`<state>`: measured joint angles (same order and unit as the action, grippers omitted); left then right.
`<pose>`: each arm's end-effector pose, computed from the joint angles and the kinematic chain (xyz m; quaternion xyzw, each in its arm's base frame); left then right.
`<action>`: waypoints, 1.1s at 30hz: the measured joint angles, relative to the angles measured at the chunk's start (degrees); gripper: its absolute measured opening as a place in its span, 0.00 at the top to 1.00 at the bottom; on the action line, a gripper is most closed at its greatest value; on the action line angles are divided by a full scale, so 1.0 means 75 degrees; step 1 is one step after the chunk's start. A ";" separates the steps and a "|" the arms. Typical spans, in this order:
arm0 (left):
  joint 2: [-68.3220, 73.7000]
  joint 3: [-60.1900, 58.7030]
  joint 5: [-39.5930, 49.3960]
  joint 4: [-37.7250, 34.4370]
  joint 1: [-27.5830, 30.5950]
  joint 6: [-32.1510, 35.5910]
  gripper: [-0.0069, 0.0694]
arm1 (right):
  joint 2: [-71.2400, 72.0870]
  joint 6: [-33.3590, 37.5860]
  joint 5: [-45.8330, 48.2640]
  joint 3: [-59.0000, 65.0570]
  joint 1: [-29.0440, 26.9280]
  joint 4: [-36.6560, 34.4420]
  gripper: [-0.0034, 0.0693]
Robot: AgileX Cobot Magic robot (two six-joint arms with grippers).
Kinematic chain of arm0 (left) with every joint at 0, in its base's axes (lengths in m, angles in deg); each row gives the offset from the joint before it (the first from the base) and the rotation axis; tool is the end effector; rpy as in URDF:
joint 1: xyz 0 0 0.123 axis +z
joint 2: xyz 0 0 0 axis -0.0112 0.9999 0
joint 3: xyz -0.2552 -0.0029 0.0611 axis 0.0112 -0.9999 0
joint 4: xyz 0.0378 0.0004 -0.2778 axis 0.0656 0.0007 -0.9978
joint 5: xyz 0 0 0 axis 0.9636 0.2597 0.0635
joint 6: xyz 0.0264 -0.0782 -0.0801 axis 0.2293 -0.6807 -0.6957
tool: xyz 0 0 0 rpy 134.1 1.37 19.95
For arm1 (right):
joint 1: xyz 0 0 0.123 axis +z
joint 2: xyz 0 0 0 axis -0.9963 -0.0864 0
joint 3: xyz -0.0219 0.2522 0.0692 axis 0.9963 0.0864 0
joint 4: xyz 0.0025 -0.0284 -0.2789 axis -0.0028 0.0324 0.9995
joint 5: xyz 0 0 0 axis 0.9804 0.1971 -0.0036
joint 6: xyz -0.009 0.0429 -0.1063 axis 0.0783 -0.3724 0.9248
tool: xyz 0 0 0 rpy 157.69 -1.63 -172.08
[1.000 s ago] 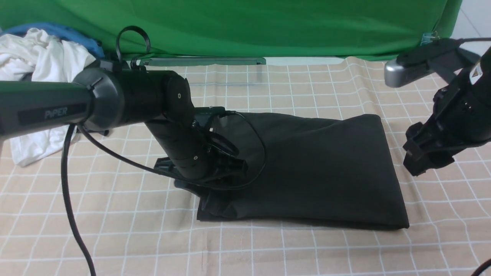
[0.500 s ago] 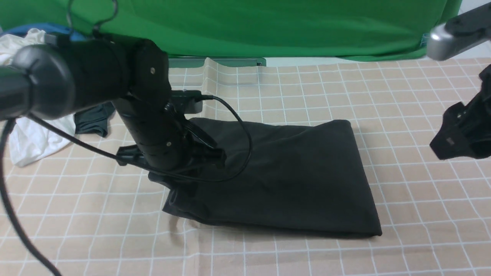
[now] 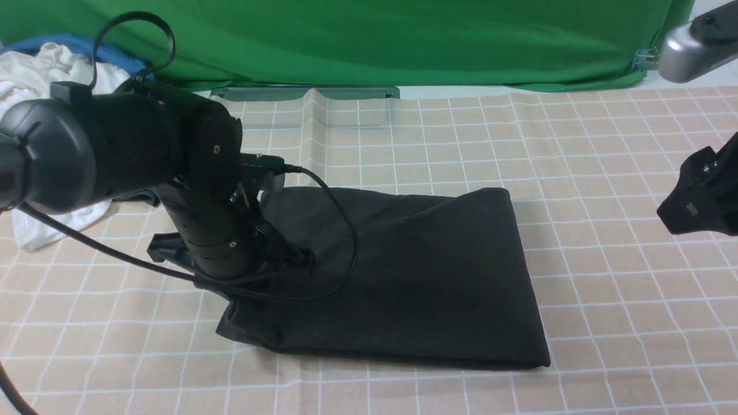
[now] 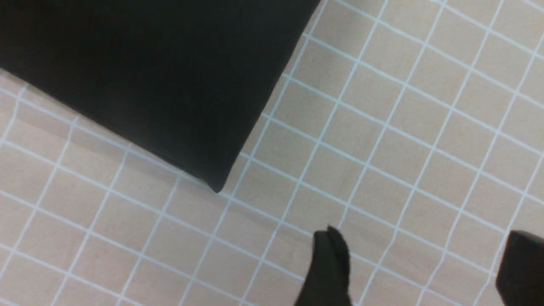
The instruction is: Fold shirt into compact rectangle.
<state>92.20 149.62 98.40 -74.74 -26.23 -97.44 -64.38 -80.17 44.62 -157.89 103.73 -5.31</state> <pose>0.3077 -0.1458 0.1439 0.1011 0.9926 -0.0170 0.0647 0.2667 0.0880 0.3238 -0.2102 0.9503 0.0156 0.2291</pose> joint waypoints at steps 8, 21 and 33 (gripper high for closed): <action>-0.0056 0.0389 0.0764 0.0241 0.0000 0.0645 0.32 | 0.0747 -0.0158 -0.0292 -0.0168 0.0000 0.0174 0.59; -0.4237 -0.0314 -0.0143 -0.0218 0.0000 0.0757 0.89 | 0.4123 -0.0914 -0.2545 0.0111 0.0000 0.0527 0.90; -0.9087 -0.3121 -0.1742 -0.0245 0.0000 0.0511 0.88 | 0.7982 -0.1210 -0.5100 0.2838 0.0000 0.0787 0.90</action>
<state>24.05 126.21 85.33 -76.58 -26.23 -93.61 -4.52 -89.25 6.37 -136.61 103.73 0.59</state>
